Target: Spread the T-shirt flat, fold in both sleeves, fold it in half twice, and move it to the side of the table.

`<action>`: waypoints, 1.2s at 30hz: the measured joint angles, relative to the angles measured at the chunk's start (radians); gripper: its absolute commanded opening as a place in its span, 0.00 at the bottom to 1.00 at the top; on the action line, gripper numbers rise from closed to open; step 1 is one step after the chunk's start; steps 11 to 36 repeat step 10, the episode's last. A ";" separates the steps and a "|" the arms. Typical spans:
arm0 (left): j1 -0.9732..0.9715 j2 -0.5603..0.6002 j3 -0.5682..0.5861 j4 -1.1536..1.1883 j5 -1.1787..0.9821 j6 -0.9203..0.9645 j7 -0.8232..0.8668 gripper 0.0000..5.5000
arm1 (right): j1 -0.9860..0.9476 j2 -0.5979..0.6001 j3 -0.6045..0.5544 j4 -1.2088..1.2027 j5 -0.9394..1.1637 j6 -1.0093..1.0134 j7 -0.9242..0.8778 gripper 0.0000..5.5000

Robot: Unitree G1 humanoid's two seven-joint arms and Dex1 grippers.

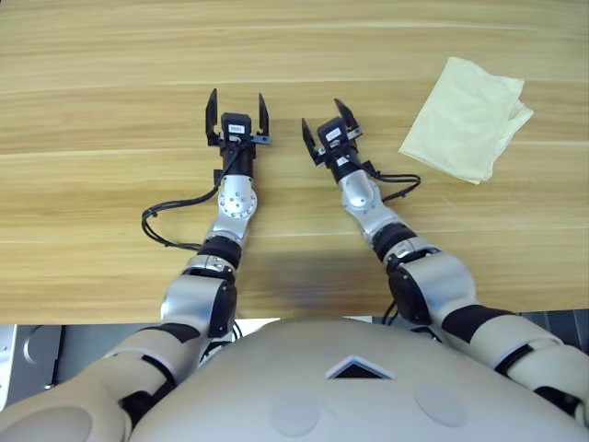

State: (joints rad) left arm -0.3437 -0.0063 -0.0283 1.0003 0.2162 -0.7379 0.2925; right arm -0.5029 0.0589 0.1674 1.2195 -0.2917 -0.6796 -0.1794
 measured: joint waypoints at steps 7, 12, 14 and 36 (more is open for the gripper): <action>-0.011 -0.013 0.066 0.013 -0.139 0.043 -0.078 0.76 | 0.001 -0.004 -0.005 -0.008 0.000 -0.008 -0.012 0.69; -0.013 -0.004 0.080 0.015 -0.151 0.048 -0.087 0.76 | -0.003 0.002 -0.024 -0.008 0.033 0.000 0.016 0.69; -0.013 -0.004 0.080 0.015 -0.151 0.048 -0.087 0.76 | -0.003 0.002 -0.024 -0.008 0.033 0.000 0.016 0.69; -0.013 -0.004 0.080 0.015 -0.151 0.048 -0.087 0.76 | -0.003 0.002 -0.024 -0.008 0.033 0.000 0.016 0.69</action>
